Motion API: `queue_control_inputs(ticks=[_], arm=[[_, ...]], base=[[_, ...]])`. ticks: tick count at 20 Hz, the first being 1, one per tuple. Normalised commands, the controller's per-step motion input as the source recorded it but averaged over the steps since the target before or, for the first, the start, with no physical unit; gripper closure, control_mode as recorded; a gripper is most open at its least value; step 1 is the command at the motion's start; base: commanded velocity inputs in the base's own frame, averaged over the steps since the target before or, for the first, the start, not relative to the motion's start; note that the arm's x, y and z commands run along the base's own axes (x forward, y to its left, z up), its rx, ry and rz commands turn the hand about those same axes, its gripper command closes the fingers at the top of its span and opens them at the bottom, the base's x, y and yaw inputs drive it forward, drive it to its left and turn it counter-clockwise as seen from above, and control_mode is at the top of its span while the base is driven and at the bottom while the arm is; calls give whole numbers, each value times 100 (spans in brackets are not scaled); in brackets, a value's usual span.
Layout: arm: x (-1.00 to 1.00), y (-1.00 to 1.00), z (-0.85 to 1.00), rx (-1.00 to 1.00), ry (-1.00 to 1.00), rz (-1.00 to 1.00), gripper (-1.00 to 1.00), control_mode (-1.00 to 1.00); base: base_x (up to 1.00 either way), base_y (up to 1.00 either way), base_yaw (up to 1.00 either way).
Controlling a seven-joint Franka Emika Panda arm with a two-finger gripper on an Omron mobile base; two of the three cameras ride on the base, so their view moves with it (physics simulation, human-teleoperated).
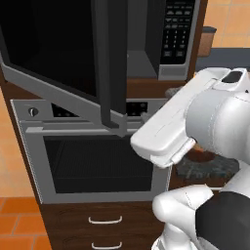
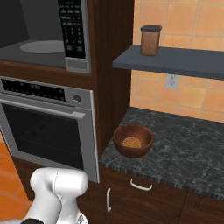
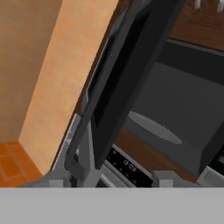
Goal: Open the microwave, place the bowl with waffle inside the microwave, then close the microwave door and turn it on.
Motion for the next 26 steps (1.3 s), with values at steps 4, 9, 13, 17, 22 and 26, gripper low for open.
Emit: queue_control_inputs(ticks=[4,9,13,17,22,26], arm=[[-99,-100,4,45,8,-10,-100,-100],[-54,-100,32,63,39,-2,-100,-100],[-2,-89,50,48,57,2,-100,-100],[37,-13,15,19,48,18,-100,-100],[36,2,-54,36,-10,4,-100,-100],[52,47,-85,33,-4,-2,-100,-100]], base=[[0,0,0],[0,0,0],[0,0,0],[0,0,0],[0,0,0],[0,0,0]])
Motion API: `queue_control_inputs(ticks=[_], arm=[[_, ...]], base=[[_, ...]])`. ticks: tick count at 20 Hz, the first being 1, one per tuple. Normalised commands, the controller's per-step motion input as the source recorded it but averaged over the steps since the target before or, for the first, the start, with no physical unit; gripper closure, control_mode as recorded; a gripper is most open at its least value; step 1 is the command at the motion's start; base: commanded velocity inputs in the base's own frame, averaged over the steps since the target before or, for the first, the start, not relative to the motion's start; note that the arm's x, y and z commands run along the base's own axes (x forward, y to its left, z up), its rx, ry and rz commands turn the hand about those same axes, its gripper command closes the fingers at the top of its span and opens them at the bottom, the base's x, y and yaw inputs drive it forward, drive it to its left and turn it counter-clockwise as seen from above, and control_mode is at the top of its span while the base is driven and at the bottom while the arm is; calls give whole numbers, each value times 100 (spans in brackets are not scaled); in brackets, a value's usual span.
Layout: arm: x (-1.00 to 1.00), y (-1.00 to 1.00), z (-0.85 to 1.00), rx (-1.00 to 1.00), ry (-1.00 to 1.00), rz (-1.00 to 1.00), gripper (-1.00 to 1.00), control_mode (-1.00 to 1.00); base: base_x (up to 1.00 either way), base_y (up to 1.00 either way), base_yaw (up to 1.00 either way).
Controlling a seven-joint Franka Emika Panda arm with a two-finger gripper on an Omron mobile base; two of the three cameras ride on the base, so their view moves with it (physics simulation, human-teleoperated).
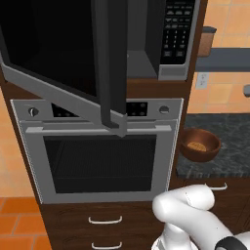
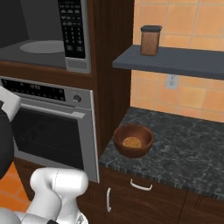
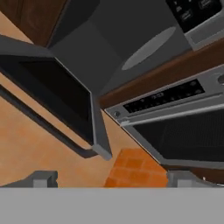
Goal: Open the microwave, place the bowl with waffle inside the microwave, then close the microwave door and turn it on.
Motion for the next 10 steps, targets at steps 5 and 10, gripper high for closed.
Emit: queue_control_inputs(ticks=[5,10], arm=[[75,50,-60,32,14,-17,-100,-100],[26,45,-31,33,14,-8,-100,-100]], base=[[0,0,0],[0,0,0]])
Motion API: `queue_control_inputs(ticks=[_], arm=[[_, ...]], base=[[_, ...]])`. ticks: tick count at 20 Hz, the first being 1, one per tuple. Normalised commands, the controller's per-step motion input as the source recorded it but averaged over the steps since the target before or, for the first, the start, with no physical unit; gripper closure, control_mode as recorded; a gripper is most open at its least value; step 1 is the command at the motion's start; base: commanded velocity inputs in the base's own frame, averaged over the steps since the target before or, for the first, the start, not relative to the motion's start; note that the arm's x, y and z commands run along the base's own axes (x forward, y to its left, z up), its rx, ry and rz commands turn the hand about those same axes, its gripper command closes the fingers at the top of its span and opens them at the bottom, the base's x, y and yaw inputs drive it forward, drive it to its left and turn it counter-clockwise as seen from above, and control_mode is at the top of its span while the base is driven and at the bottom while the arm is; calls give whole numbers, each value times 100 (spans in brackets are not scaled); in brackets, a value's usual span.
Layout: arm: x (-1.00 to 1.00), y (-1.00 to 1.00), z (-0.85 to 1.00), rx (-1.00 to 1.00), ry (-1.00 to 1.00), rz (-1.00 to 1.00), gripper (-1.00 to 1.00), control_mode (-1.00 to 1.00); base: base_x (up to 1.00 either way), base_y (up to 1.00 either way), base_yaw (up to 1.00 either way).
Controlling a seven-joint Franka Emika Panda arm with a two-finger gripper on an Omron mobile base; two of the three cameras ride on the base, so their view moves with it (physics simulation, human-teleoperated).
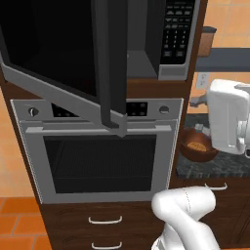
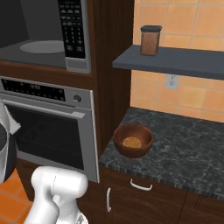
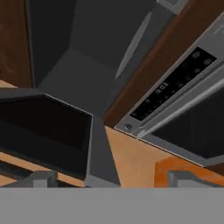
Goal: Open the microwave, place the bowl with waffle inside the microwave, then close the microwave door and turn it on.
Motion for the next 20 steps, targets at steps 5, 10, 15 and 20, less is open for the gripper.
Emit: queue_control_inputs(ticks=[5,10,15,20], arm=[[0,36,1,25,32,10,-100,-100],[0,27,3,17,16,12,-100,-100],[17,51,-7,14,0,17,-100,-100],[52,22,0,9,2,17,-100,-100]], base=[[0,0,0],[0,0,0],[0,0,0],[0,0,0]])
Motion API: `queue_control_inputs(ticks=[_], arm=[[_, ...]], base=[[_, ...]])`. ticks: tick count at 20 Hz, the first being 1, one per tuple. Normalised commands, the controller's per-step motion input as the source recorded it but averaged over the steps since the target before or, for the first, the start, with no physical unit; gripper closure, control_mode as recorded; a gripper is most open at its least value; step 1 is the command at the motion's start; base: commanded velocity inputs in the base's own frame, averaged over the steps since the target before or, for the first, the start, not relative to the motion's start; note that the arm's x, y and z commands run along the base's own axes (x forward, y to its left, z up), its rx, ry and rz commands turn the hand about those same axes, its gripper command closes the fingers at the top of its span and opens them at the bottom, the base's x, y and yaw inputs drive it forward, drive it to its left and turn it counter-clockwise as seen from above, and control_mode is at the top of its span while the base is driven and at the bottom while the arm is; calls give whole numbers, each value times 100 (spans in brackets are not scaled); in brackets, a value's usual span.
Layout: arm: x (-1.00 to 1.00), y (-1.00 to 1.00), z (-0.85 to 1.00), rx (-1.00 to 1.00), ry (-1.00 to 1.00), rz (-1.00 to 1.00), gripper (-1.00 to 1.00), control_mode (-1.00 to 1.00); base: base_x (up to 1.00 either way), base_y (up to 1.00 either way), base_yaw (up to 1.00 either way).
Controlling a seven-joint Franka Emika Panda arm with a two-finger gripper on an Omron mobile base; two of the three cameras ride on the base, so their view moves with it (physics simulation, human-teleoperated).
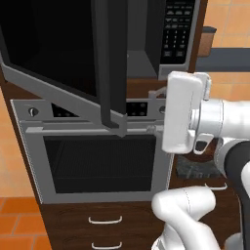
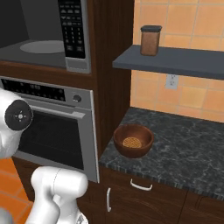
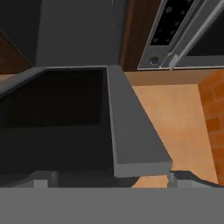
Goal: Open the microwave, place the bowl with waffle inside the microwave, then close the microwave door and turn it on.
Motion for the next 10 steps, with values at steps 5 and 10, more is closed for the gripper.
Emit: queue_control_inputs(ticks=[5,10], arm=[[66,33,-7,2,0,18,-100,-100],[9,72,-2,0,-2,16,-100,-100]], base=[[0,0,0],[0,0,0]])
